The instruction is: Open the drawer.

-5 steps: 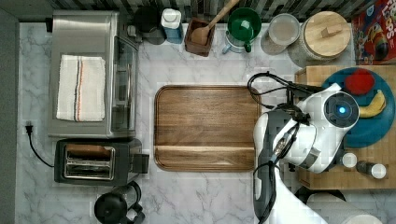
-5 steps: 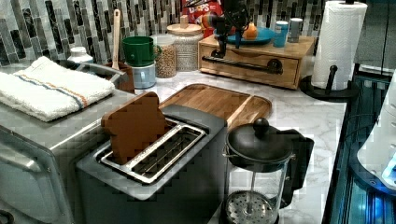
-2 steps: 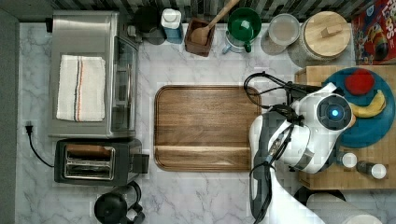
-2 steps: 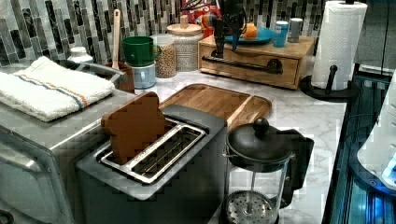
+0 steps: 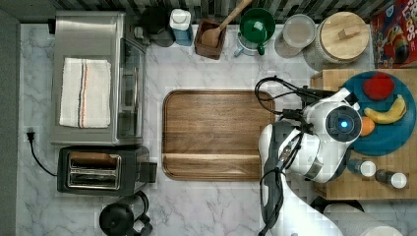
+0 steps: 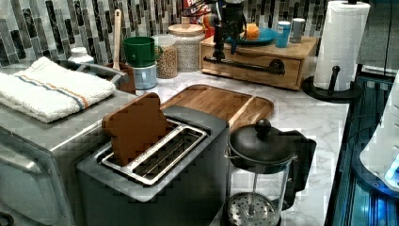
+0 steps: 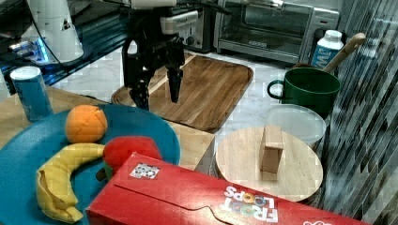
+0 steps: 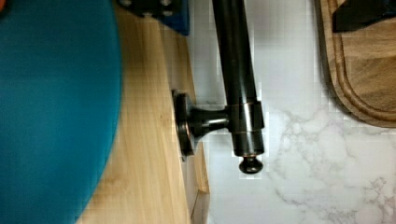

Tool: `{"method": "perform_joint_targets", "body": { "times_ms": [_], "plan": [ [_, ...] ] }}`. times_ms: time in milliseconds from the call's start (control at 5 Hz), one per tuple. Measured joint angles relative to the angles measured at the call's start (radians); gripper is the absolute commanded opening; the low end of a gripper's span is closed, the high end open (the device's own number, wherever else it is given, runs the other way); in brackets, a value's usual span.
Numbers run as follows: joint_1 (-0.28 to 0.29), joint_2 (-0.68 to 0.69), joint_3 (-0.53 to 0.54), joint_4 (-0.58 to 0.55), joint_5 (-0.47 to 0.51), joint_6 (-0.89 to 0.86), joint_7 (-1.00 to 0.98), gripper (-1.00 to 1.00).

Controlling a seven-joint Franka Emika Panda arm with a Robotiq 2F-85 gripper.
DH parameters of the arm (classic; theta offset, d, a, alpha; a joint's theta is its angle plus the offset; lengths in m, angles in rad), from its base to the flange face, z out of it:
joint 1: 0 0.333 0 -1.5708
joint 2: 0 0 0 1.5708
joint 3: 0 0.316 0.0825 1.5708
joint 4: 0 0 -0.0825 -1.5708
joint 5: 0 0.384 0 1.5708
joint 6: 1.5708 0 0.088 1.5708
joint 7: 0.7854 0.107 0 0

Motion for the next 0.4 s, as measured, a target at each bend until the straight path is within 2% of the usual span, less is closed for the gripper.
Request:
{"method": "perform_joint_targets", "body": {
  "times_ms": [400],
  "plan": [
    [0.0,0.035,0.009,-0.012,0.0,-0.019,0.02,1.0]
  ]
}}
